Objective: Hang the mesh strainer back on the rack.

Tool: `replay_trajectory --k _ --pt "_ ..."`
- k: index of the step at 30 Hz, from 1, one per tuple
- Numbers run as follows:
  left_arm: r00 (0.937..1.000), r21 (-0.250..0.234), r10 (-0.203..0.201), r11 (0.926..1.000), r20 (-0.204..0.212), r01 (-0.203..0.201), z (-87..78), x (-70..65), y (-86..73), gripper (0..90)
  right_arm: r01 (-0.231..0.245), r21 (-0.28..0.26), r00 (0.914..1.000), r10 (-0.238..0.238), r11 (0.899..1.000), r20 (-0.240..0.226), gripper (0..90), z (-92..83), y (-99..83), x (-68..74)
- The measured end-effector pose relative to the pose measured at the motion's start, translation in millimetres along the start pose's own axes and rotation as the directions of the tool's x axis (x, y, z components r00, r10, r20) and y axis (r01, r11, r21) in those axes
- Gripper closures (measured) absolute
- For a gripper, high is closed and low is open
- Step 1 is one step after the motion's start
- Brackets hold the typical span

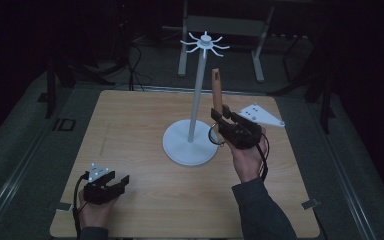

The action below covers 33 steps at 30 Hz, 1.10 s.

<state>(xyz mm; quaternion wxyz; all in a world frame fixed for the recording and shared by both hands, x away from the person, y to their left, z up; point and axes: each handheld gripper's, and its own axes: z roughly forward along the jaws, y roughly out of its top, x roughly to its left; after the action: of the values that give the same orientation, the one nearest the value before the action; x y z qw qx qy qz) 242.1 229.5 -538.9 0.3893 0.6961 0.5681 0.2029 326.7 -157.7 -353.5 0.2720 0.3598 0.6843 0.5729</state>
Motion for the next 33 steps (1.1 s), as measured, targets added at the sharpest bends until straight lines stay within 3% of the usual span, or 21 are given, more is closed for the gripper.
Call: replay_trajectory --k 33 --pt "1.0000 0.001 -0.001 1.0000 -0.002 0.001 0.0 0.4 -0.3 41.4 -0.058 -0.082 0.9980 0.056 0.995 -0.031 69.5 -5.0 18.9 -11.1"
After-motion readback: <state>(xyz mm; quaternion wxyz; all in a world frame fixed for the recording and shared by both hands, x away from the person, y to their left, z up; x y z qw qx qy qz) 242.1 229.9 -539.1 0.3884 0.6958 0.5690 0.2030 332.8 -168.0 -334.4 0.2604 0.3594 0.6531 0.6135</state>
